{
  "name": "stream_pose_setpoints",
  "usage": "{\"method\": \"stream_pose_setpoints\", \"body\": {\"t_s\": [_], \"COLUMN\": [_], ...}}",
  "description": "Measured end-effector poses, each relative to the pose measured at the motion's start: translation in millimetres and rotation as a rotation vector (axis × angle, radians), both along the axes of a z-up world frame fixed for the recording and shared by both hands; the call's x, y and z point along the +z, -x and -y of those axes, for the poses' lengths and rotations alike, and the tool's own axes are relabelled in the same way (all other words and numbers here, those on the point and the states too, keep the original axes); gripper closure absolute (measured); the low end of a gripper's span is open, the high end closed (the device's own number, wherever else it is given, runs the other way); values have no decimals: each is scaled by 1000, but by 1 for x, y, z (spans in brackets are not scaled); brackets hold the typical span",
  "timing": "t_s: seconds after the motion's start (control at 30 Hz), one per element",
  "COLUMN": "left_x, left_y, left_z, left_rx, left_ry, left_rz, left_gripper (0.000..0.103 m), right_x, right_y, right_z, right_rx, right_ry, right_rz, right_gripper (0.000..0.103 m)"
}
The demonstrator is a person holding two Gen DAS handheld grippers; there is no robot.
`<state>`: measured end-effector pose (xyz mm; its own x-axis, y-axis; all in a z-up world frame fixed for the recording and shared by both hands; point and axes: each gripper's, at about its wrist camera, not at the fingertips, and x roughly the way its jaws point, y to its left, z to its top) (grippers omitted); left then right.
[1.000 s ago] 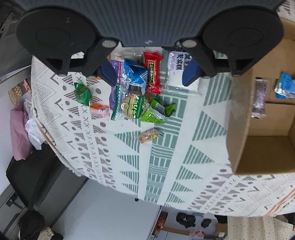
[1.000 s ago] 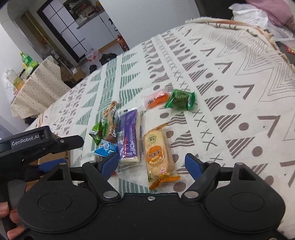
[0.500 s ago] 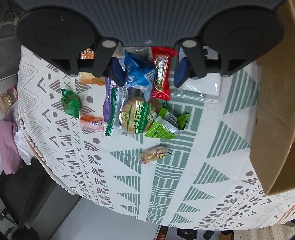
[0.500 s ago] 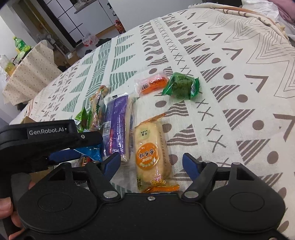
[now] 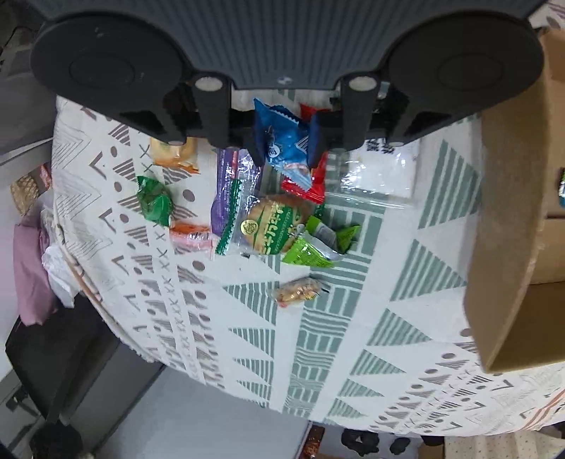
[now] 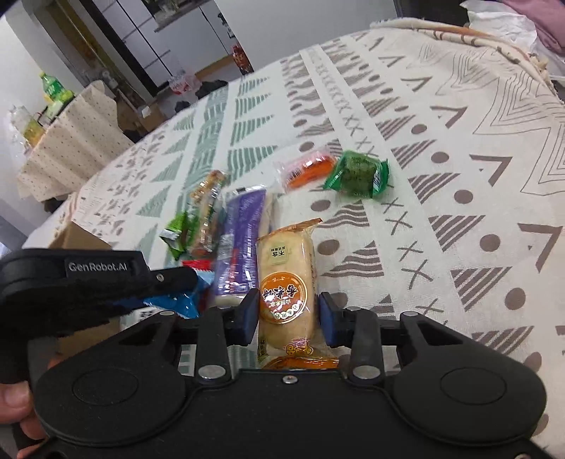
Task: Organize snacks
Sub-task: 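Grasp blue candy with left gripper while right gripper grasps orange-labelled bread, then carry both snacks over the box and release them inside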
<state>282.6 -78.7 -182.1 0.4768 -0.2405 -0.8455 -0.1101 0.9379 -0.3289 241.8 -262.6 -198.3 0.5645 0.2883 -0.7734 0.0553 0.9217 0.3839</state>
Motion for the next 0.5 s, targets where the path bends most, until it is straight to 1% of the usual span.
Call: {"method": "stream_pose_setpoints", "body": {"t_s": [0.2, 0.37, 0.5], "left_x": [27, 55, 74], "left_y": [21, 34, 47], "left_z": [-17, -36, -55], "left_rx": [32, 72, 108], "left_ry": [36, 64, 99], "left_rz": [59, 136, 180], "left_gripper": [79, 79, 79], "right_x": [25, 55, 83], "right_y": [18, 30, 33], "right_z": [-1, -5, -14], "right_rx": [-22, -38, -27], "right_ry": [-20, -43, -46], "right_rz": [48, 103, 162], "right_gripper": [68, 68, 68]}}
